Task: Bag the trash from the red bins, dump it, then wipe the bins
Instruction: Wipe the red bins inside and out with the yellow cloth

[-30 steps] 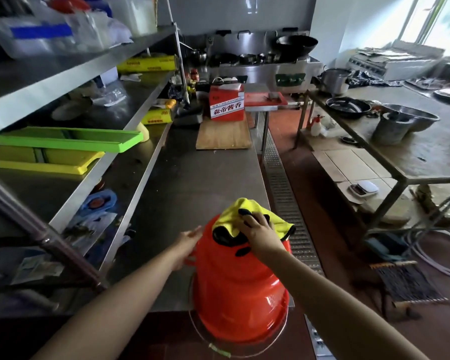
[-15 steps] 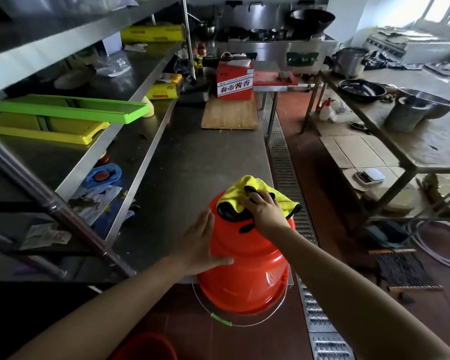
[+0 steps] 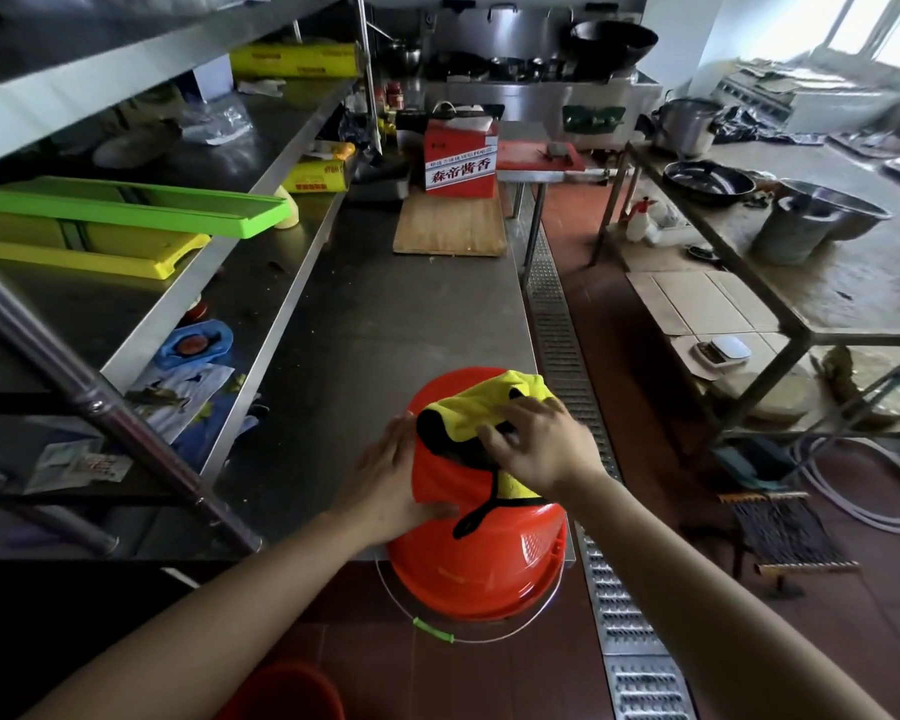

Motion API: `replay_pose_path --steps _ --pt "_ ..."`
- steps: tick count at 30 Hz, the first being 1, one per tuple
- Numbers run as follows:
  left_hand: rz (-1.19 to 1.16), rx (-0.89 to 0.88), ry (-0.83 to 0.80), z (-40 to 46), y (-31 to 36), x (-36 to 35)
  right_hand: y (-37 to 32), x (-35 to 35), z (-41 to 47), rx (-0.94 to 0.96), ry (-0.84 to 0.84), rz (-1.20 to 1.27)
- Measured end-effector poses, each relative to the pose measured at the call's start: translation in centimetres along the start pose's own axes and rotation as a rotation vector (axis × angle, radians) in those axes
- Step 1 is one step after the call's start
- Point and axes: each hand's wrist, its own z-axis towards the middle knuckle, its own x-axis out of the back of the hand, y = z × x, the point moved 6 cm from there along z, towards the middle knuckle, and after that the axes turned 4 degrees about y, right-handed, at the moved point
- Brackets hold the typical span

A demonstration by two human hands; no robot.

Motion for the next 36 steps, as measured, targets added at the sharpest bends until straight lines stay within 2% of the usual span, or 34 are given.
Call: replay_pose_path --steps 1,2,5,7,14,18,22,28,31,36 --pt "-0.028 0.004 0.005 -0.1 0.0 -0.1 0.2 0.3 0.1 0.017 0.077 -0.049" --pt "-0.054 0.015 0.005 -0.3 -0.1 -0.2 0.4 -0.1 0.4 0.035 0.059 -0.09" --pt "-0.104 0.055 -0.04 -0.8 -0.8 -0.8 0.6 -4.0 0.8 0.04 -0.269 -0.092" --pt "-0.095 0.059 -0.049 -0.7 -1.0 -1.0 0.1 -5.8 1.1 0.025 -0.331 -0.106" --pt "-0.137 0.055 0.06 -0.7 -0.7 -0.7 -4.9 -8.3 3.8 0.005 -0.222 -0.1" --pt "0.071 0.073 0.094 -0.5 -0.7 -1.0 -5.3 -8.3 5.2 0.008 -0.186 -0.069" --pt "0.197 0.062 0.101 -0.4 -1.0 -1.1 -4.5 -7.7 5.7 0.058 -0.123 -0.14" --pt "0.277 0.037 0.073 -0.3 -0.5 -1.1 0.7 -6.7 6.7 -0.189 -0.125 -0.2" --pt "0.26 0.042 0.066 -0.2 -0.3 -1.3 1.2 -7.3 6.5 -0.286 -0.107 -0.152" --pt "0.246 0.048 0.074 0.2 -0.6 -1.9 -3.0 -8.8 7.7 -0.188 -0.106 -0.067"
